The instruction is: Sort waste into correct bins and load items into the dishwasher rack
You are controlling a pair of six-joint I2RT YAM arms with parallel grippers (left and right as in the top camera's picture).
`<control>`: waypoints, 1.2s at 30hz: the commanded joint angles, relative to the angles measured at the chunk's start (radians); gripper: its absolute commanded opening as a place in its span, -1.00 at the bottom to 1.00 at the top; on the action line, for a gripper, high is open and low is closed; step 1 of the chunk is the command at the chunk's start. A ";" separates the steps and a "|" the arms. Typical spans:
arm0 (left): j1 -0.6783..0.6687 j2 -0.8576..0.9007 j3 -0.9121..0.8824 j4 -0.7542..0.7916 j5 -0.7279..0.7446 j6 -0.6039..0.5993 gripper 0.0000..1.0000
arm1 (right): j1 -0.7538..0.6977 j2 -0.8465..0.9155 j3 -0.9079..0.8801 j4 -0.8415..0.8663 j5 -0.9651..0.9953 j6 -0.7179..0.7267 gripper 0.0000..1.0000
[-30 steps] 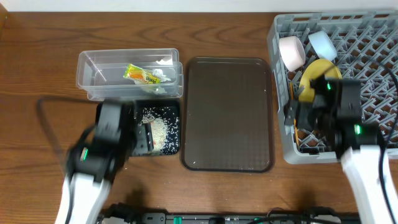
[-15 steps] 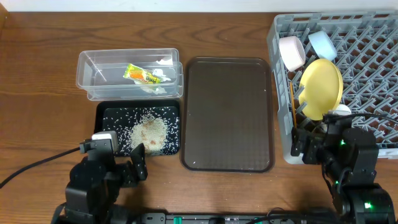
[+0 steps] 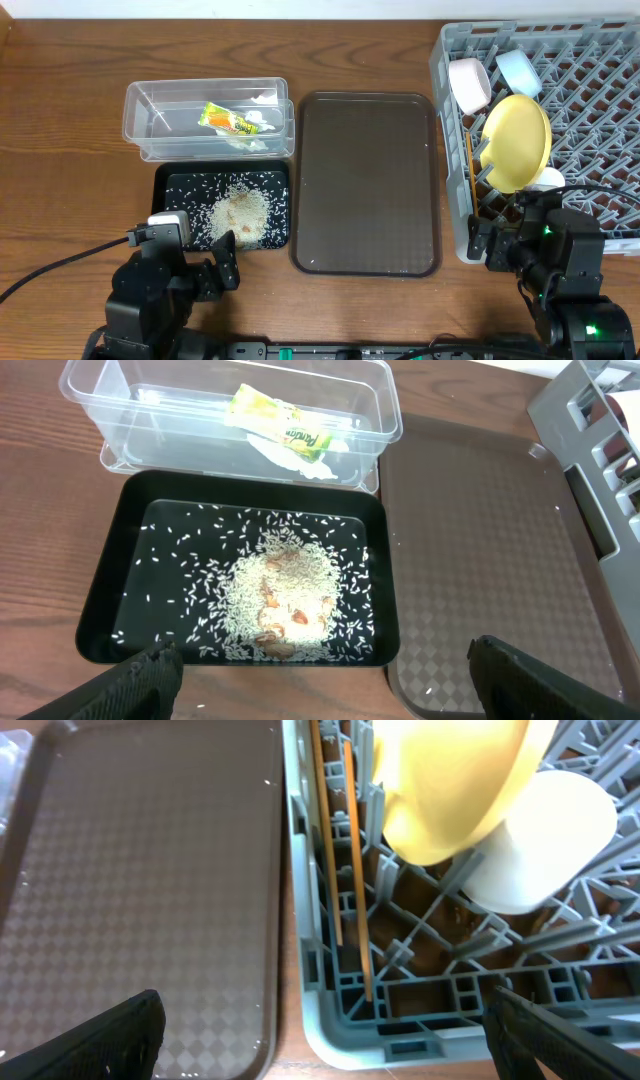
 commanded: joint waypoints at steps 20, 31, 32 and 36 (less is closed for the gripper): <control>-0.003 -0.001 -0.009 0.000 -0.004 -0.001 0.90 | 0.037 -0.635 -0.646 0.940 0.055 -0.121 0.99; -0.003 -0.001 -0.009 0.000 -0.004 -0.001 0.90 | 0.039 -0.632 -0.711 0.809 0.081 -0.128 0.99; -0.003 -0.001 -0.009 0.000 -0.004 -0.001 0.90 | 0.039 -0.631 -0.711 0.810 0.080 -0.128 0.99; -0.003 -0.001 -0.009 0.000 -0.004 -0.001 0.90 | 0.039 -0.630 -0.711 0.810 0.080 -0.128 0.99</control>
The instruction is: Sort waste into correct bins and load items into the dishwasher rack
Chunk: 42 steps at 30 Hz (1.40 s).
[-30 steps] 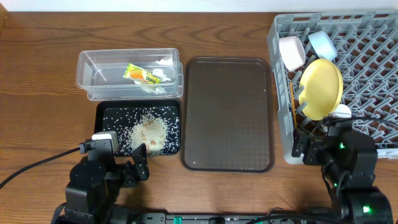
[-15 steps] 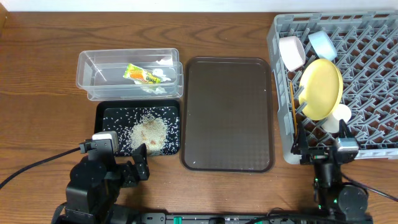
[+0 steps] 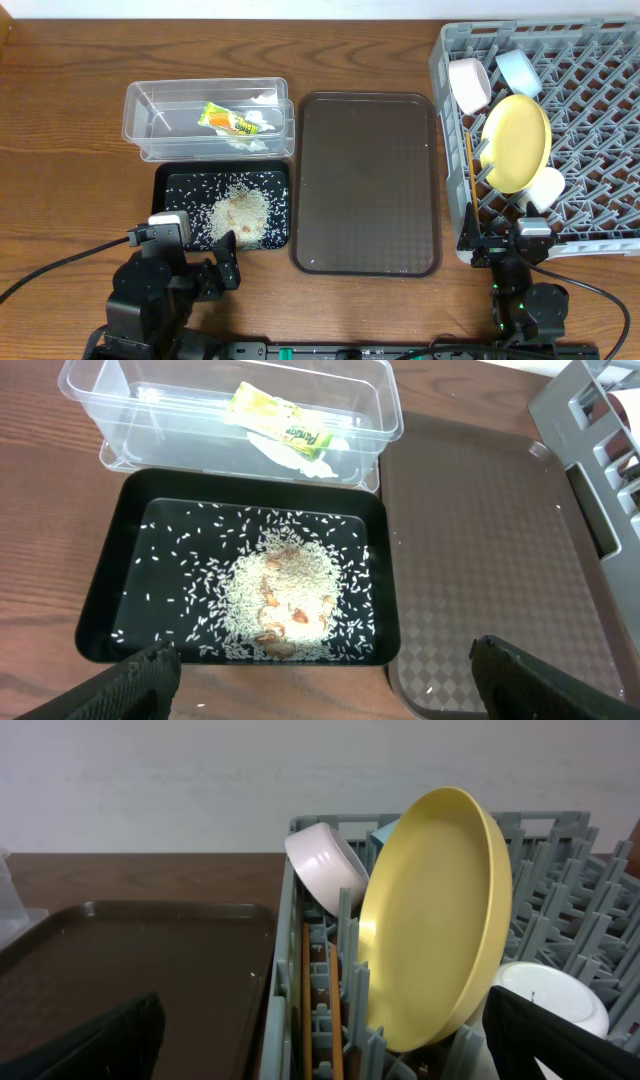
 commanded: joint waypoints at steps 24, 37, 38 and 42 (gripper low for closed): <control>-0.003 -0.001 -0.005 -0.001 -0.005 -0.001 0.90 | 0.013 -0.002 -0.001 -0.004 0.011 -0.016 0.99; 0.109 -0.233 -0.382 0.352 -0.008 0.099 0.90 | 0.013 -0.002 -0.001 -0.004 0.011 -0.015 0.99; 0.114 -0.265 -0.426 0.402 -0.008 0.107 0.90 | 0.013 -0.002 -0.001 -0.004 0.011 -0.015 0.99; 0.126 -0.362 -0.567 0.591 -0.004 0.169 0.90 | 0.013 -0.002 -0.001 -0.004 0.011 -0.015 0.98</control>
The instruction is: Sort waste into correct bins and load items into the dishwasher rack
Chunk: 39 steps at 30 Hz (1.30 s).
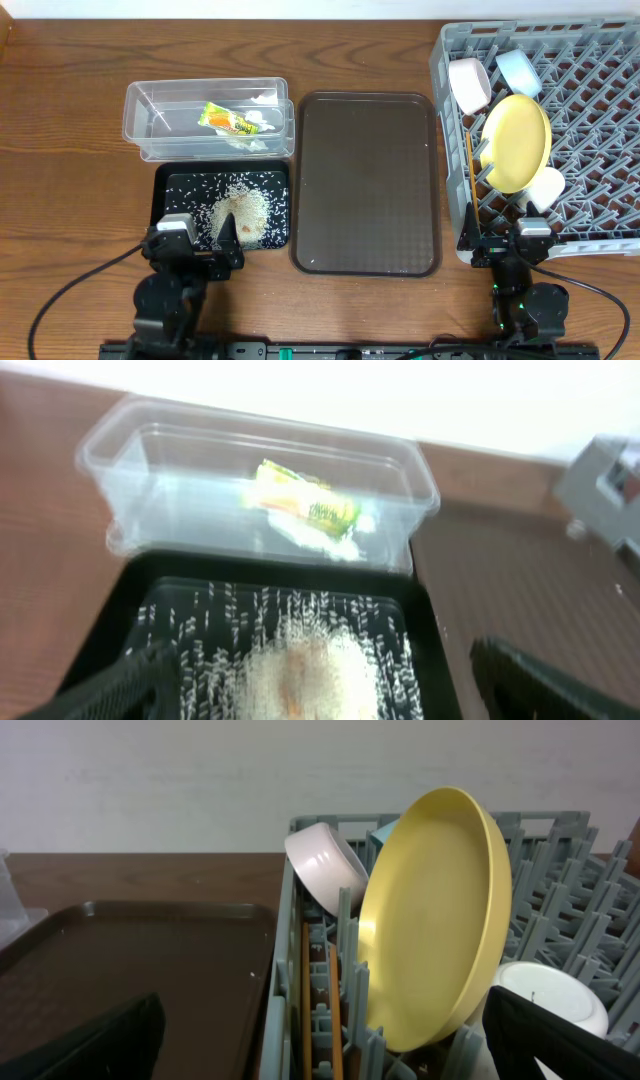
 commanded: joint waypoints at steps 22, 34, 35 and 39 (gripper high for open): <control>0.016 -0.089 -0.282 0.324 0.003 0.221 0.91 | 0.013 -0.002 -0.001 -0.003 0.010 -0.015 0.98; 0.016 -0.086 -0.282 0.324 0.003 0.221 0.91 | 0.013 -0.002 -0.001 -0.003 0.010 -0.015 0.99; 0.016 -0.086 -0.282 0.323 0.003 0.221 0.91 | 0.013 -0.002 -0.001 -0.003 0.010 -0.015 0.98; 0.016 -0.086 -0.282 0.324 0.003 0.221 0.91 | 0.013 -0.002 -0.001 -0.003 0.010 -0.015 0.99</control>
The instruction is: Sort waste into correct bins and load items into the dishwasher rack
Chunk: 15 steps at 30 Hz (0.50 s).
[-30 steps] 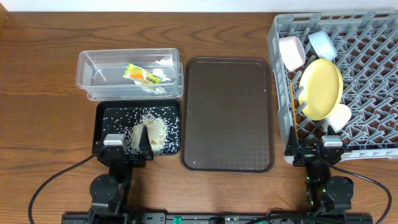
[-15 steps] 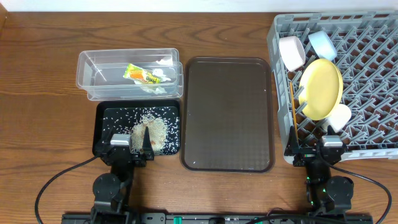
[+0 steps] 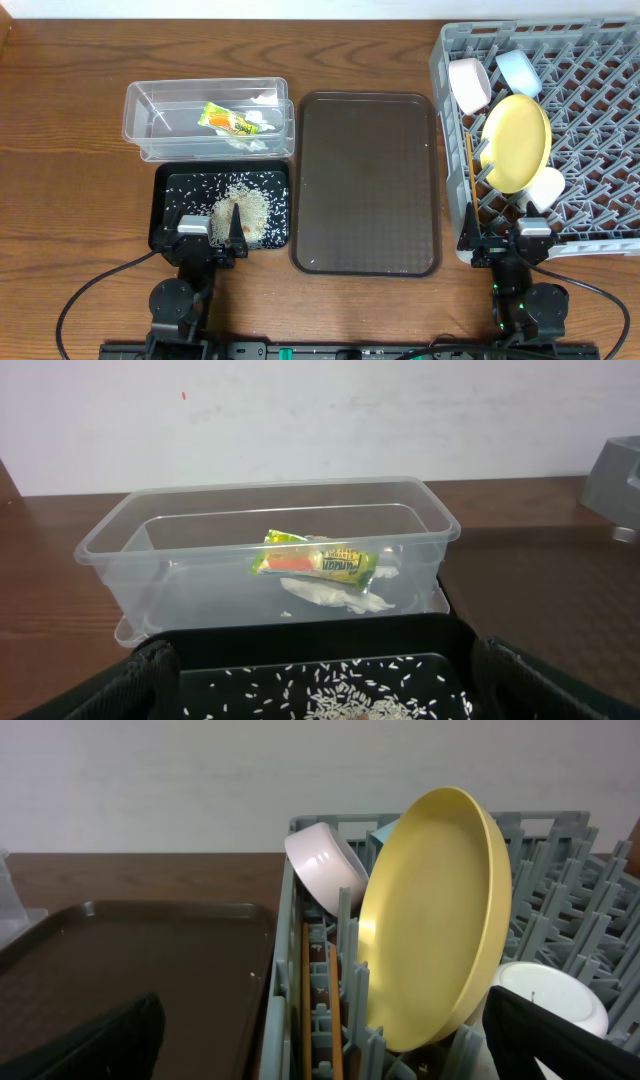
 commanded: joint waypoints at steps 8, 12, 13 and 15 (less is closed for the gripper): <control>0.006 -0.006 -0.032 -0.015 0.002 0.014 0.91 | 0.013 -0.002 -0.001 -0.003 0.010 -0.015 0.99; 0.006 -0.006 -0.032 -0.015 0.002 0.014 0.91 | 0.013 -0.002 -0.001 -0.003 0.010 -0.015 0.98; 0.006 -0.006 -0.032 -0.015 0.002 0.014 0.91 | 0.013 -0.002 -0.001 -0.003 0.010 -0.015 0.99; 0.006 -0.006 -0.032 -0.016 0.002 0.014 0.91 | 0.013 -0.002 -0.001 -0.003 0.010 -0.015 0.99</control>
